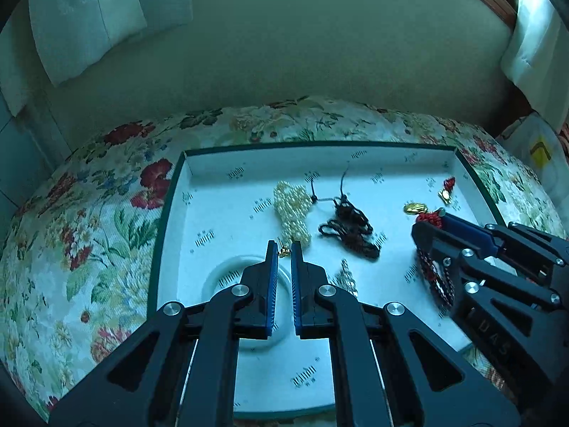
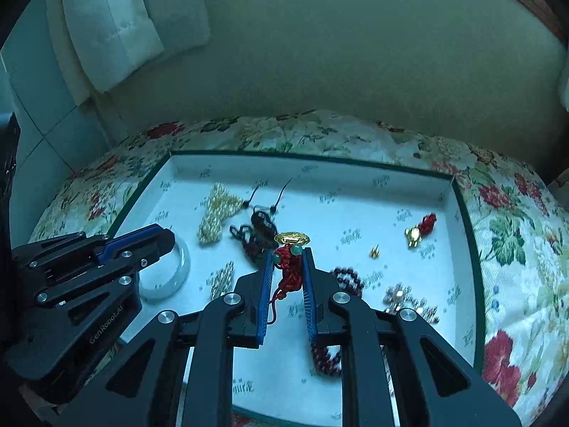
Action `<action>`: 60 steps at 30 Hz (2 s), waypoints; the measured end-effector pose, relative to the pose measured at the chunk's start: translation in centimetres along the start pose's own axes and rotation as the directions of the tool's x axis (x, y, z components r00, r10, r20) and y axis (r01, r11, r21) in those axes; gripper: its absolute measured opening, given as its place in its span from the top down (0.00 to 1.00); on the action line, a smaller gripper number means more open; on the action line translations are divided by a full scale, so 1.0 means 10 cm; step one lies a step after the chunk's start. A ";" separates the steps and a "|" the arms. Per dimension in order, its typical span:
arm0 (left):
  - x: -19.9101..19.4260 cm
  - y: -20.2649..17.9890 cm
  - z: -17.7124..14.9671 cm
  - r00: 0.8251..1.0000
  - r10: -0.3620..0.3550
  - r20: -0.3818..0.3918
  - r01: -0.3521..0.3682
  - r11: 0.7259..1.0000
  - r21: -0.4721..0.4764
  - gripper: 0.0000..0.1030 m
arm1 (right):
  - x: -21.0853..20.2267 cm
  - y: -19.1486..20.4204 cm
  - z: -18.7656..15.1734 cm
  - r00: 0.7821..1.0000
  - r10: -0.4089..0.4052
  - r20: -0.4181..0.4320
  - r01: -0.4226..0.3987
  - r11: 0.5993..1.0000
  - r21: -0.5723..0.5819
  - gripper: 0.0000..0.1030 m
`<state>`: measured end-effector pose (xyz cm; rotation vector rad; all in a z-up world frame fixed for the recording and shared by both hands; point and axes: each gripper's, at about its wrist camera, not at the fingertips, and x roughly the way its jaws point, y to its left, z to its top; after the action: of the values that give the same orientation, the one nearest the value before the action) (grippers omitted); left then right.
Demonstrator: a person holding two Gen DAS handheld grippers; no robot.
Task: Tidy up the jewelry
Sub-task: 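Carry the gold stud and the gold ingot charm over the tray with both grippers, then open left gripper to drop the stud in the tray while right gripper releases the ingot charm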
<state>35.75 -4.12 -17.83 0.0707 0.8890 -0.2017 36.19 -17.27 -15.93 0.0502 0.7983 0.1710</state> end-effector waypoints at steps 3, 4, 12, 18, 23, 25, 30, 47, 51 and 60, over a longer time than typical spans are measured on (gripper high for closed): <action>0.06 0.04 0.10 1.000 0.018 0.004 -0.018 1.000 -0.005 0.93 | 0.05 -0.03 0.09 1.000 -0.008 0.003 0.008 1.000 -0.004 0.84; 0.08 0.06 0.14 1.000 0.021 0.004 -0.021 1.000 -0.007 0.93 | 0.07 -0.04 0.12 1.000 -0.011 0.002 0.011 1.000 -0.005 0.84; 0.26 0.13 0.36 0.998 0.059 0.004 -0.059 0.998 -0.004 0.93 | 0.30 -0.09 0.31 0.999 -0.036 -0.022 0.036 0.999 -0.011 0.84; 0.43 0.21 0.48 0.998 0.065 -0.020 -0.065 0.998 -0.019 0.93 | 0.50 -0.14 0.40 0.997 -0.053 -0.058 0.053 0.999 -0.008 0.84; 0.56 0.27 0.51 0.996 0.072 -0.047 -0.073 0.997 -0.029 0.93 | 0.61 -0.16 0.39 0.994 -0.063 -0.084 0.062 0.998 -0.014 0.84; 0.59 0.28 0.51 0.995 0.078 -0.057 -0.080 0.996 -0.030 0.93 | 0.62 -0.18 0.39 0.994 -0.057 -0.093 0.056 0.998 -0.006 0.84; 0.65 0.31 0.49 0.993 0.085 -0.078 -0.088 0.996 -0.035 0.93 | 0.64 -0.18 0.37 0.993 -0.056 -0.106 0.055 0.998 -0.010 0.84; 0.75 0.32 0.50 0.991 0.077 -0.114 -0.082 0.996 -0.037 0.93 | 0.71 -0.18 0.33 0.988 -0.060 -0.139 0.060 0.998 -0.009 0.84; 0.77 0.33 0.49 0.990 0.074 -0.121 -0.079 0.996 -0.040 0.93 | 0.72 -0.21 0.32 0.988 -0.053 -0.148 0.055 0.998 0.009 0.84; 0.77 0.33 0.48 0.990 0.076 -0.117 -0.082 0.996 -0.045 0.91 | 0.74 -0.22 0.31 0.986 -0.054 -0.156 0.057 0.998 0.015 0.83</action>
<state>44.76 -2.65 -20.86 0.0712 1.0038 -0.1021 43.76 -18.09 -19.24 0.0327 0.9566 0.1152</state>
